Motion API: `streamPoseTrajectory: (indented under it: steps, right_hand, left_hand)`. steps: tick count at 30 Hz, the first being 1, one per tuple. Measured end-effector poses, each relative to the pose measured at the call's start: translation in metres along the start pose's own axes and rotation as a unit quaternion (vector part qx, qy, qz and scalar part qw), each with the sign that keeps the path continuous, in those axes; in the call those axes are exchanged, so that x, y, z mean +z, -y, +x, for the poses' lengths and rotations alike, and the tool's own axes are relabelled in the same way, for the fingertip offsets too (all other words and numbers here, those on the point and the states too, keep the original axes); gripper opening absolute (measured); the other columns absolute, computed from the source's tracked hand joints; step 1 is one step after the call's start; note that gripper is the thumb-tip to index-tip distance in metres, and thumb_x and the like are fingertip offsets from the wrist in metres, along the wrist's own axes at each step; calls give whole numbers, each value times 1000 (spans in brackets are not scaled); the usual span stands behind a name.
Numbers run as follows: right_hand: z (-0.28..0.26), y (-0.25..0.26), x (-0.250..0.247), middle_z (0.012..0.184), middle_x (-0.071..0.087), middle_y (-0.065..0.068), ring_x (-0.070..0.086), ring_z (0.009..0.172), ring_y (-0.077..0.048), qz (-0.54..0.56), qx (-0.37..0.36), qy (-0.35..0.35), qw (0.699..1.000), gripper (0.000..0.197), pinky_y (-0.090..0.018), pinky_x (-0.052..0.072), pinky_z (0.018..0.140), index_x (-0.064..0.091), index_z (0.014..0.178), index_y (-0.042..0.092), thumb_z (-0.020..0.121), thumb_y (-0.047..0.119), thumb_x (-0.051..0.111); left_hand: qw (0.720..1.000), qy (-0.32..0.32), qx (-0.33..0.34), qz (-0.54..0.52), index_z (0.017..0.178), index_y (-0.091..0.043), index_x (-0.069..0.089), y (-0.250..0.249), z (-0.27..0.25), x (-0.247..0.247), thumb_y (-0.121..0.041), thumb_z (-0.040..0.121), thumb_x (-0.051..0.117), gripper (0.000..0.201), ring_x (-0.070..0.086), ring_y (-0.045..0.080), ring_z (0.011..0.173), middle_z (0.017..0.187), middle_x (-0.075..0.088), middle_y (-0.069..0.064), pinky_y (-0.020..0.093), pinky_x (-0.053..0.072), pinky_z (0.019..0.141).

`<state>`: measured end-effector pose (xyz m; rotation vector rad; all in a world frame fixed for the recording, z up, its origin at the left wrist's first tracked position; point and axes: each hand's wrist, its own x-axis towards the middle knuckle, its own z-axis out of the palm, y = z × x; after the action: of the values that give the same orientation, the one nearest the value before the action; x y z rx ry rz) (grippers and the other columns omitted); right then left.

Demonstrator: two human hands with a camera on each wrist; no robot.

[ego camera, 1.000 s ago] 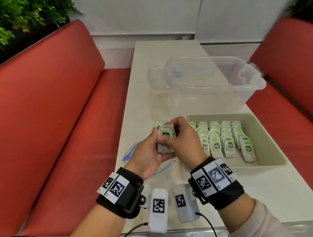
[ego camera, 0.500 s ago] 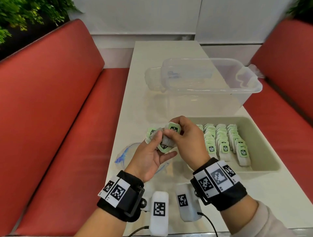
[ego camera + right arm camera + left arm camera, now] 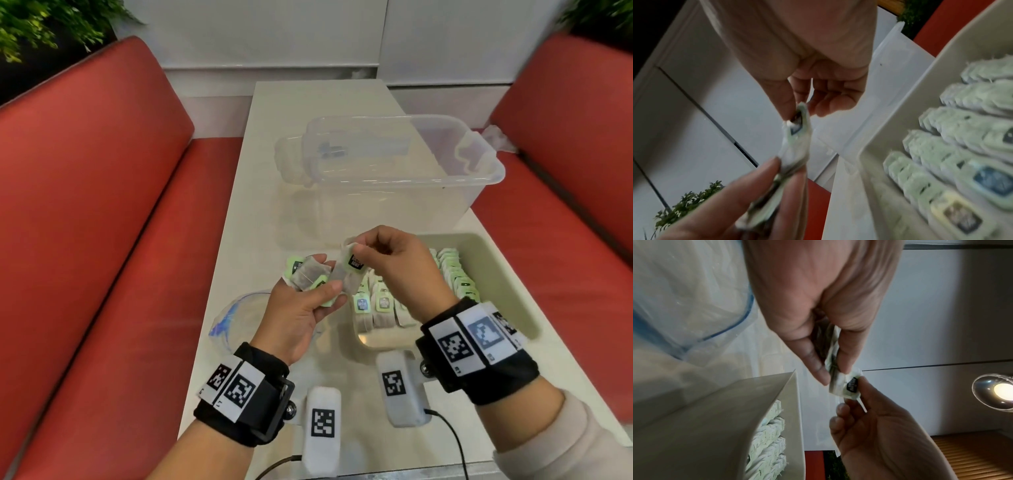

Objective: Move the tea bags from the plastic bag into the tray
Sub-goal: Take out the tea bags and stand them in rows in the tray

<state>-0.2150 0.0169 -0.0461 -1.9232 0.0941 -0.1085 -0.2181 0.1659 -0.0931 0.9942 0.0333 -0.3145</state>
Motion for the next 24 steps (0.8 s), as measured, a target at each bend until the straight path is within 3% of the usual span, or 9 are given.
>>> streamPoseTrajectory:
  steps: [1,3,6,10,13,15,18,21,24]
  right_hand:
    - [1,3,-7,69,64,-8,51,61,-14,-20,-2,16,1000,12,-31,44,61,67,73,23,83,18,68]
    - [5,9,-20,64,62,-3,49,57,-13,-69,-10,57,996,10,-30,43,58,68,71,24,79,20,73]
    - [13,16,-36,63,64,2,53,58,-10,-144,-19,111,983,12,-30,46,62,67,70,24,74,19,78]
    - [20,22,-53,63,63,4,53,56,-9,-222,-36,147,963,14,-28,45,60,67,71,22,72,16,79]
    - [26,22,-65,70,69,0,50,54,-1,-260,-61,163,950,12,-15,41,57,69,70,22,70,17,80]
    - [32,21,-71,73,70,-1,54,59,-2,-298,-60,185,935,12,-14,41,60,71,72,22,68,20,82]
    - [41,17,-68,75,70,2,61,69,-10,-380,-46,250,889,12,-24,46,68,72,74,23,68,24,82]
    - [49,6,-52,72,67,10,56,63,-2,-447,-41,336,828,11,-20,45,65,72,77,23,70,26,80]
    - [57,-9,-31,70,62,13,51,62,-2,-480,-44,423,767,11,-19,43,65,69,80,23,74,27,77]
  left_hand:
    - [1000,2,0,-1,100,-13,58,0,0,1,5,73,64,33,70,17,81,91,68,3,28,58,68]
    - [1000,-2,2,5,98,-14,58,0,2,4,2,71,65,32,70,15,79,91,67,2,27,58,66]
    - [999,-14,15,25,97,-16,58,0,5,9,8,78,60,31,69,10,74,89,65,-3,24,56,62]
    - [999,-16,20,31,97,-16,59,1,7,14,-2,72,65,29,70,10,77,82,69,-5,27,58,67]
    - [999,-40,13,11,100,-14,59,2,10,11,-9,77,63,23,70,16,83,79,72,-4,31,59,72]
    - [998,-60,8,9,99,-14,58,5,11,7,-7,83,59,17,71,17,84,80,72,-3,31,59,71]
    - [997,-75,0,6,98,-14,58,9,11,4,-7,86,56,15,71,15,81,80,72,-4,29,59,68]
    - [997,-80,-2,0,97,-14,59,13,8,4,-10,81,59,17,71,15,80,84,70,-1,28,59,65]
    - [997,-77,-4,-2,96,-15,59,16,6,5,-16,69,63,28,71,16,81,86,68,0,28,59,64]
